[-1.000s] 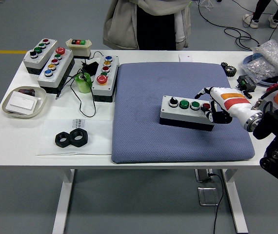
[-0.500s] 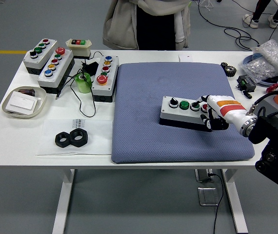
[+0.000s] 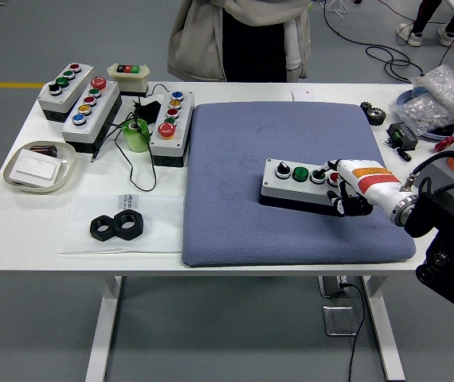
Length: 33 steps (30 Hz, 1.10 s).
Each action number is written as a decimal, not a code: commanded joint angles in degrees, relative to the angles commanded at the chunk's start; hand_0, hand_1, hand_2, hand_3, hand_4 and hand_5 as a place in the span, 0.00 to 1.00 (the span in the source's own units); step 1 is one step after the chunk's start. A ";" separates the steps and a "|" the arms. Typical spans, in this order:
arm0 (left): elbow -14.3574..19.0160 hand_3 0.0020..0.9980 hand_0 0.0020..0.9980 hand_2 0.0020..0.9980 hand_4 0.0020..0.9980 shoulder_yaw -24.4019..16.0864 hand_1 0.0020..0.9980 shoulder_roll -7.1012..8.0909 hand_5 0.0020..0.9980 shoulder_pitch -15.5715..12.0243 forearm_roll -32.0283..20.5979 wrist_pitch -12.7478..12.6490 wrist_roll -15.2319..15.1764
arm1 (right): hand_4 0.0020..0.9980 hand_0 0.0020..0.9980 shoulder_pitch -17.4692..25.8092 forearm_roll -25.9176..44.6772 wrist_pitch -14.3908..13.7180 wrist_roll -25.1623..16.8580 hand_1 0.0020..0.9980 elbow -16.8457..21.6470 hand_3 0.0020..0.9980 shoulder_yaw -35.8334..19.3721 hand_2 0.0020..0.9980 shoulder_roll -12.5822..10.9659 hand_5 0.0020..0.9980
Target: Pick up the button,place it on the desk,press the button,press the button
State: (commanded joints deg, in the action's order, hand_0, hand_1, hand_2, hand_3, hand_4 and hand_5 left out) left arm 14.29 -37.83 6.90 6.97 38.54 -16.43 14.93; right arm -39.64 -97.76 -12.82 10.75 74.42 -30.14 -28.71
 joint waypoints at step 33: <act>-0.08 0.79 0.68 0.74 0.68 -0.03 0.65 0.11 1.00 0.10 0.10 0.13 -0.08 | 0.67 0.95 10.31 57.19 -4.66 -12.69 0.86 -2.06 0.92 -35.35 0.92 -2.21 0.47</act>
State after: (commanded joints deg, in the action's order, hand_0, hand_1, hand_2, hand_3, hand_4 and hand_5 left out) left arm 14.21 -37.85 7.01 7.07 38.64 -16.30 14.84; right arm -29.33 -40.57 -17.48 -1.94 72.37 -65.49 -30.91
